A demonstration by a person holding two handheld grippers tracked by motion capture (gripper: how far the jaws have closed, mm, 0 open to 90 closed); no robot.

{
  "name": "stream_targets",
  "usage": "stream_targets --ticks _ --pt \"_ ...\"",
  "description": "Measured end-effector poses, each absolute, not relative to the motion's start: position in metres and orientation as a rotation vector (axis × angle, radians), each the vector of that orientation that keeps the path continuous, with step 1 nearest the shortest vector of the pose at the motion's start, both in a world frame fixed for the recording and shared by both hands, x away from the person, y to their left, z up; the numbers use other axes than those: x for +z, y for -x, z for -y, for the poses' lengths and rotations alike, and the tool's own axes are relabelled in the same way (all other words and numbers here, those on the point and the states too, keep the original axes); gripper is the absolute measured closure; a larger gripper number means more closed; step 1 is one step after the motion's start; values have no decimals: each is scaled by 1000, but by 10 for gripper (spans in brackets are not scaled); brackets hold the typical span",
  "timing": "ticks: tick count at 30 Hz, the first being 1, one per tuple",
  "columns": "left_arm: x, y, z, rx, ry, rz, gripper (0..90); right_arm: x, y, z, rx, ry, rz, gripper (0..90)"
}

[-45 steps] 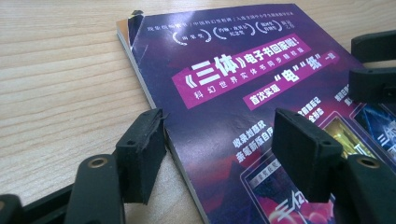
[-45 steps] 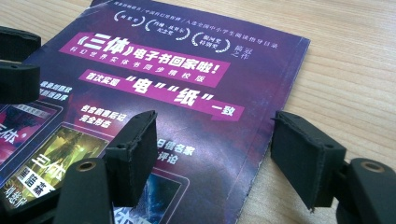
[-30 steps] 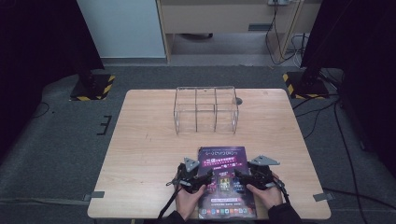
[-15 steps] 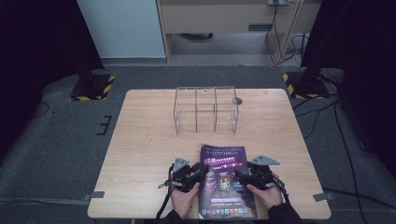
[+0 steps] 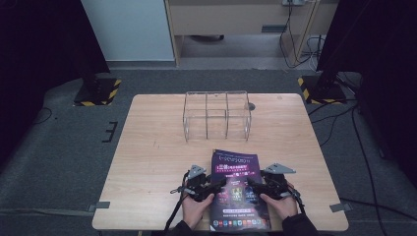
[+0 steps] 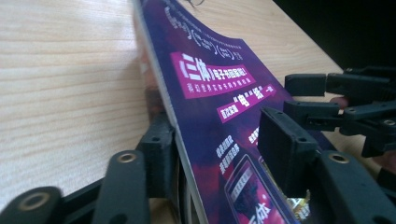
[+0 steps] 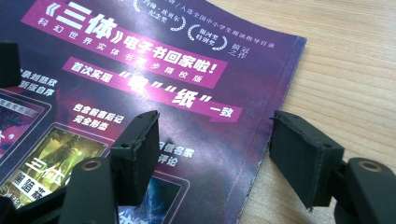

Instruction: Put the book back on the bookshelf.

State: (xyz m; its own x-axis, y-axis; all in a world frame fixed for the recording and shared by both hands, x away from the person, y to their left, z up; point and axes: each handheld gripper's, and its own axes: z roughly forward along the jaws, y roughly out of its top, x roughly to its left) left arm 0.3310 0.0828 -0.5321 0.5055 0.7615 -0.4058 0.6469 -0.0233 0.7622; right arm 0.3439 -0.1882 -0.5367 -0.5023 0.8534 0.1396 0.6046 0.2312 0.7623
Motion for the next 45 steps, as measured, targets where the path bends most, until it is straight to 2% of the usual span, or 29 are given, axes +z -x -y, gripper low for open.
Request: stream_targets --ticks 3,5,9,14,19,26,30,36,45 --pt "-534 -334 -83 206 -1776 -1207 424 -537 -344 188 1147 -1358 -2204 330" --pt "-538 -339 -86 176 -1784 -1252 413 -537 -344 188 1149 -1357 -2206 328" --pt "-540 -341 -87 127 -1765 -1259 519 -537 -344 188 1147 -1353 -2209 322" --pt "-540 -338 -82 88 -1780 -1230 563 -537 -344 188 1143 -1351 -2206 322" --pt "-540 -337 -82 75 -1787 -1226 651 -537 -345 188 1142 -1357 -2203 313" --pt "-531 -333 -85 51 -1753 -1174 824 -537 -346 189 1164 -1359 -2216 289" --pt "-524 -331 -86 43 -1747 -1165 832 -535 -347 191 1187 -1371 -2236 223" --pt "-515 -329 -90 32 -1715 -1139 834 -525 -346 200 1285 -1356 -2180 206" --pt "-492 -325 -98 89 -1666 -1075 835 -520 -346 206 1355 -1371 -2155 199"
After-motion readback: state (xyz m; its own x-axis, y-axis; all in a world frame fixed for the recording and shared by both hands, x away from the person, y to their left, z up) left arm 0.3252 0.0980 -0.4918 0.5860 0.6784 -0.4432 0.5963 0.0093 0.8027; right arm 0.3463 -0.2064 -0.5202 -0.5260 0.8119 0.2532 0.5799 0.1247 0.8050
